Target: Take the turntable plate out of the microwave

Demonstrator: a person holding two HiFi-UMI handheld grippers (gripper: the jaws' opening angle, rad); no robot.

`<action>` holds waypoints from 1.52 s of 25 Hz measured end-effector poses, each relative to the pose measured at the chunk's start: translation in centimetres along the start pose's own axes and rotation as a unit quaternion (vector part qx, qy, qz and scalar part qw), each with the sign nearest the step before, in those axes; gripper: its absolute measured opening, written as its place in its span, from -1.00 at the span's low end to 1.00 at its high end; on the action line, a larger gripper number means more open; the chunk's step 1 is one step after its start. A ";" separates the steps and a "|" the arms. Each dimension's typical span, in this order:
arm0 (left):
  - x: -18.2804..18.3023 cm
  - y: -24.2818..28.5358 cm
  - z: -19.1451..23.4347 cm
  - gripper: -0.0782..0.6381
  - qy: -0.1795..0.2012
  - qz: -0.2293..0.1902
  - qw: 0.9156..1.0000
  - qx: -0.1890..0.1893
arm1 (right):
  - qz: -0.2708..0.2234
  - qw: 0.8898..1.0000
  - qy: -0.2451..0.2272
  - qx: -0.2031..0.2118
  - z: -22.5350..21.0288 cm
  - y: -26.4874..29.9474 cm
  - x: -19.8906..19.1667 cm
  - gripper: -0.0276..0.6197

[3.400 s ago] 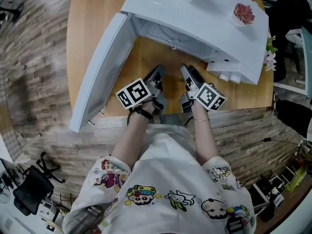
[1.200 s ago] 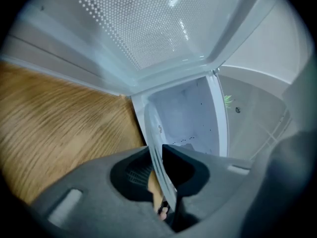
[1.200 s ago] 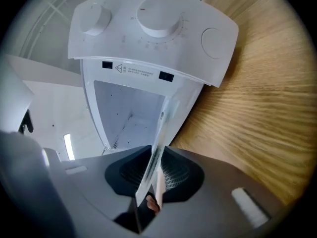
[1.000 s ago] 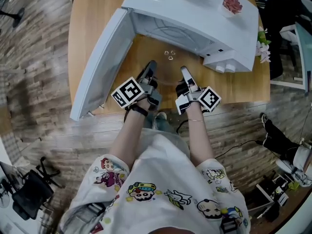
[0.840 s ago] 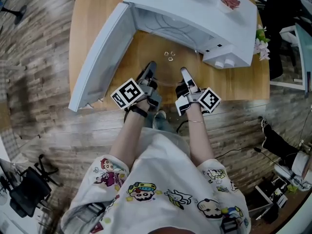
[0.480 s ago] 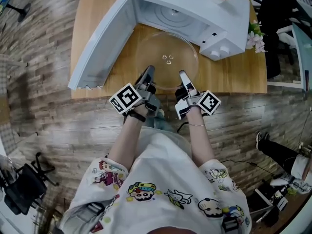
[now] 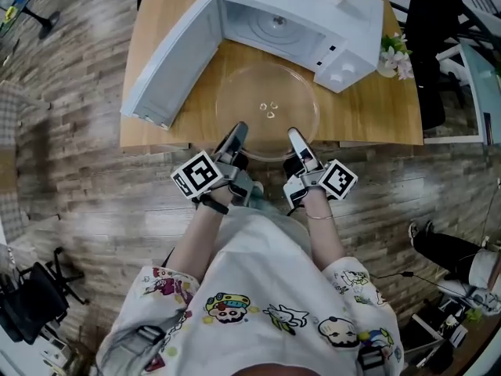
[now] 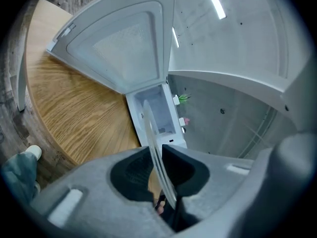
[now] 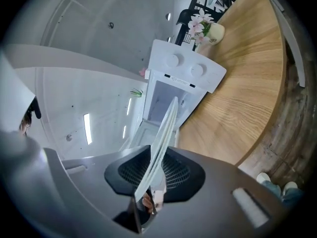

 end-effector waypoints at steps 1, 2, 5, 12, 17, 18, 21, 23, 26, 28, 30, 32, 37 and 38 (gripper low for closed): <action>-0.3 -0.5 -0.5 -0.64 0.001 0.001 1.000 -0.003 | 0.002 1.000 -0.004 0.002 0.5 -0.5 -0.1 -0.65; -0.6 -1.0 -0.9 -0.64 0.002 0.002 1.000 -0.006 | 0.004 1.000 -0.008 0.004 1.0 -1.0 -0.2 -0.65; -1.2 -2.4 -2.1 -0.64 0.008 0.002 1.000 -0.015 | 0.011 1.000 -0.021 0.012 2.5 -2.1 -0.6 -0.65; -2.6 -5.3 -3.7 -0.63 0.021 0.005 0.999 -0.026 | 0.026 0.998 -0.054 0.023 4.5 -4.5 -1.9 -0.64; -4.0 -6.8 -4.7 -0.63 0.022 0.011 0.999 -0.035 | 0.031 0.997 -0.058 0.031 5.5 -6.4 -2.5 -0.64; -4.3 -7.1 -4.9 -0.63 0.021 0.012 0.999 -0.036 | 0.032 0.997 -0.060 0.033 5.7 -6.7 -2.6 -0.64; -4.9 -7.9 -5.4 -0.63 0.018 0.017 0.999 -0.040 | 0.035 0.996 -0.069 0.034 6.3 -7.7 -2.9 -0.64; -5.2 -8.3 -5.8 -0.63 0.018 0.019 0.999 -0.044 | 0.036 0.996 -0.074 0.035 6.7 -8.1 -2.9 -0.64; -5.4 -8.8 -6.0 -0.63 0.018 0.021 0.999 -0.042 | 0.039 0.995 -0.080 0.035 7.2 -8.5 -3.1 -0.64; -5.4 -9.1 -6.0 -0.63 0.015 0.023 0.999 -0.034 | 0.041 0.995 -0.084 0.036 7.5 -8.4 -3.2 -0.64; -5.1 -9.3 -6.1 -0.63 0.013 0.025 0.999 -0.034 | 0.042 0.994 -0.088 0.038 7.9 -8.3 -3.3 -0.64; -4.9 -9.6 -6.0 -0.63 0.009 0.030 0.999 -0.025 | 0.041 0.994 -0.091 0.039 8.3 -8.1 -3.3 -0.64; -4.2 -9.2 -7.1 -0.63 -0.024 0.041 0.998 -0.037 | 0.030 0.995 -0.093 0.036 9.3 -7.7 -3.1 -0.63; -4.0 -9.0 -7.3 -0.63 -0.019 0.045 0.998 -0.040 | 0.027 0.995 -0.092 0.033 9.4 -7.6 -3.0 -0.63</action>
Point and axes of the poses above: the fingertips, and each gripper's own axes: y forward along the fingers, z to its left, x out of its top, the point moved 3 cm from there along -y, backward along the fingers, and after that the axes turned 1 degree about -y, right-handed, at the moved point
